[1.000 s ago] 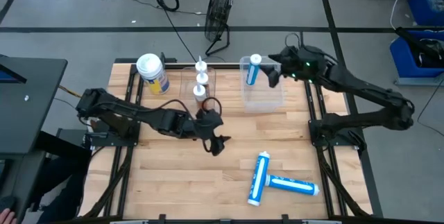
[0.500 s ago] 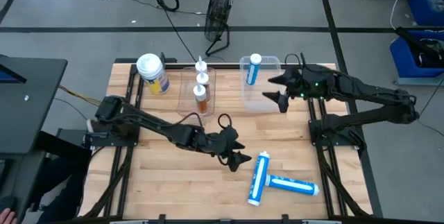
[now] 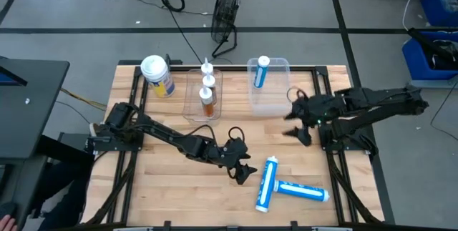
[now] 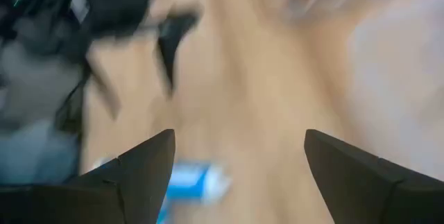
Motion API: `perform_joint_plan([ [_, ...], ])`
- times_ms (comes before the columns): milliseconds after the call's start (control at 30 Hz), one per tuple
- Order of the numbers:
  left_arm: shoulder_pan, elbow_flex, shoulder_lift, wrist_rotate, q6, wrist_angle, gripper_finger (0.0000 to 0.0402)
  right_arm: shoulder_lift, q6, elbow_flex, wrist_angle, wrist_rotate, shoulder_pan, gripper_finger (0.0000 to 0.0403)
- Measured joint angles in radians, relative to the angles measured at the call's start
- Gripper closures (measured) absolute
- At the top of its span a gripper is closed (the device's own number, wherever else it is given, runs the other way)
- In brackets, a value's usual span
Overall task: Pick & place silicon tubes, Sealant and Lysol wipes
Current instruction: Put the right blue sealant into the right transparent bin
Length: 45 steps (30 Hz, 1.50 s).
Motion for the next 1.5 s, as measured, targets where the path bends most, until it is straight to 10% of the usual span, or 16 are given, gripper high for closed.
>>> perform_joint_plan([
  [333, -0.011, 0.000, -0.002, -0.007, 0.108, -0.008, 0.0079, 0.079, 0.359, -0.001, -0.231, -0.154, 0.278, 0.0128],
  [733, -0.011, 0.000, -0.002, -0.007, 0.164, -0.013, 0.0079, 0.417, 0.606, -0.001, -0.170, -0.088, 0.663, 0.0124],
  [1500, -0.012, 0.000, -0.002, -0.006, 0.219, -0.016, 0.0079, 0.742, 0.825, -0.001, -0.066, -0.151, 0.845, 0.0077],
])
